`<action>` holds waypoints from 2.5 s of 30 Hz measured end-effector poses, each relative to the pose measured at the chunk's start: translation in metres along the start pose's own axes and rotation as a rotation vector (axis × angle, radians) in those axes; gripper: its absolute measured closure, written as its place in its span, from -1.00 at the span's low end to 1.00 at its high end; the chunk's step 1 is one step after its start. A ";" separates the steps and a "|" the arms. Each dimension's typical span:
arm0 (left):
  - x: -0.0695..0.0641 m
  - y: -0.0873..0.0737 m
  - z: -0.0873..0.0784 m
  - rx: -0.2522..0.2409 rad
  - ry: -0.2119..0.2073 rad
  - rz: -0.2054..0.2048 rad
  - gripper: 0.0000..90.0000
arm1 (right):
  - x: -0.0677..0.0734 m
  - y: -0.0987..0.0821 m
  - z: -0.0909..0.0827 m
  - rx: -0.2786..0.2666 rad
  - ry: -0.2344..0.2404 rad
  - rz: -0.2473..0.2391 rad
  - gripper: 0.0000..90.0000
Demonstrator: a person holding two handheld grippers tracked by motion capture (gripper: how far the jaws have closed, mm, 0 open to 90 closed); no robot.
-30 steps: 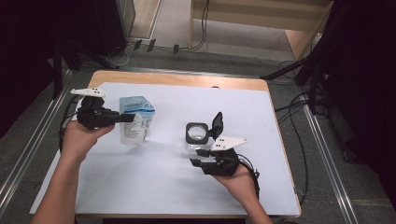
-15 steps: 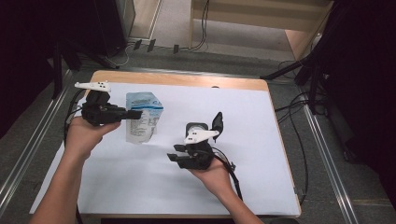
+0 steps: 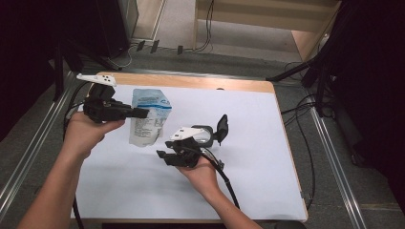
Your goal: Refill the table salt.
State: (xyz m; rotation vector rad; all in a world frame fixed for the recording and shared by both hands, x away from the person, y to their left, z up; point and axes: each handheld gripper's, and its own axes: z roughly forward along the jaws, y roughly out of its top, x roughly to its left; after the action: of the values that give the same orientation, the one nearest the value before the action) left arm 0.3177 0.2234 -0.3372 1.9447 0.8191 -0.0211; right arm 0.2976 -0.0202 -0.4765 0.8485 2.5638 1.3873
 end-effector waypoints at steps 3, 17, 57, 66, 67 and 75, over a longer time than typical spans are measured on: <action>-0.005 0.005 0.000 0.000 -0.010 0.004 1.00 | 0.002 0.002 0.008 -0.023 -0.015 0.011 0.18; -0.016 0.012 0.010 0.029 -0.068 -0.014 1.00 | 0.001 -0.001 0.023 -0.101 -0.022 0.047 0.14; -0.011 0.017 0.088 0.166 -0.052 0.023 0.86 | 0.010 -0.029 0.011 -0.130 0.018 0.027 0.21; -0.008 0.007 0.088 0.177 -0.076 0.007 0.97 | 0.010 -0.034 0.010 -0.133 0.025 0.037 0.20; -0.009 0.007 0.089 0.177 -0.071 0.012 0.98 | 0.011 -0.033 0.010 -0.133 0.028 0.027 0.17; -0.015 0.012 0.103 0.218 -0.059 0.032 0.99 | 0.015 -0.032 0.012 -0.114 0.040 0.009 0.02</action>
State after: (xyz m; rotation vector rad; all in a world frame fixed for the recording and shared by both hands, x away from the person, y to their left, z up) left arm 0.3458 0.1301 -0.3760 2.1510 0.7721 -0.1541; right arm 0.2757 -0.0171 -0.5069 0.8226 2.4838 1.5514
